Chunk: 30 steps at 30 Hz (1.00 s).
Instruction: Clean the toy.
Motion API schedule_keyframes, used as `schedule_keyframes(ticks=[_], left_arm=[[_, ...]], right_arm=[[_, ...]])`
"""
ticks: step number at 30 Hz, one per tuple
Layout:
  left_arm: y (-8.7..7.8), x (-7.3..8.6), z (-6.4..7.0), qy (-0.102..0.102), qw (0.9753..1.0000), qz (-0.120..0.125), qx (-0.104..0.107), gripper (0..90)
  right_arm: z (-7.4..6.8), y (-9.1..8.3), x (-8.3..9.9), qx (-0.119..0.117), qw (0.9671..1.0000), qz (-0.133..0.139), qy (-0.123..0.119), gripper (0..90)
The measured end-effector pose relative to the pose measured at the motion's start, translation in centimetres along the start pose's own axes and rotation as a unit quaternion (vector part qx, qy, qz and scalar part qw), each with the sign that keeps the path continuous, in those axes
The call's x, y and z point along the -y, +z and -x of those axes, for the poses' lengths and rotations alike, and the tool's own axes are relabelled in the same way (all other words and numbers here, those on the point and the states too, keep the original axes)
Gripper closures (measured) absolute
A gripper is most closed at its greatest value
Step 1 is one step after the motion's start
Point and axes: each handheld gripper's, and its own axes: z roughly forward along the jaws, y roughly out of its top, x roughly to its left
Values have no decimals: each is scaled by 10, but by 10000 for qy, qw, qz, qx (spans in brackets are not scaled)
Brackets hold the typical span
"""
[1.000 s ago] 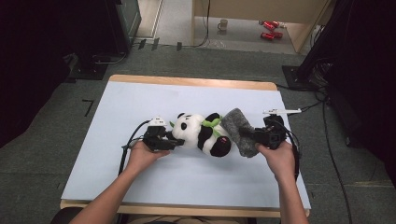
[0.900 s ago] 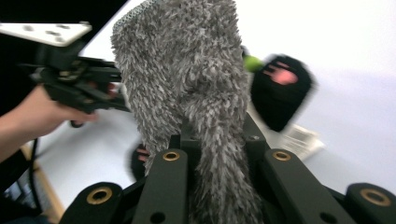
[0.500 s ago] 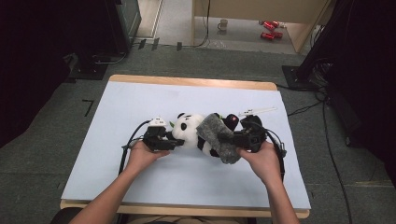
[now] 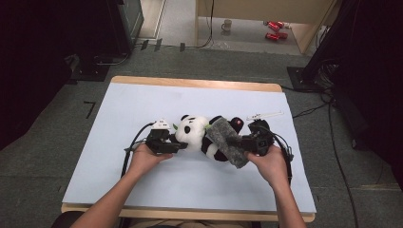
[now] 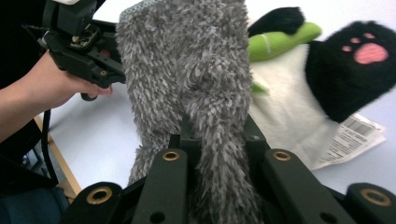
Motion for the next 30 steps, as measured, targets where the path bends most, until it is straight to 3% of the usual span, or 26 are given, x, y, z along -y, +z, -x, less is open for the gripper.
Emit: schedule_keyframes(ticks=[19, 25, 30], left_arm=[[0, 0, 0, 7, 10000, 1, -4, 460], [0, 0, 0, -34, 10000, 13, -1, 460], [0, 0, -1, -46, 10000, 22, 18, 459]], right_arm=[[22, -4, 6, 218, 9993, 114, 270, 777], [31, -8, 8, 433, 9982, 73, 398, 778], [32, -24, 5, 368, 9973, 368, 522, 779]])
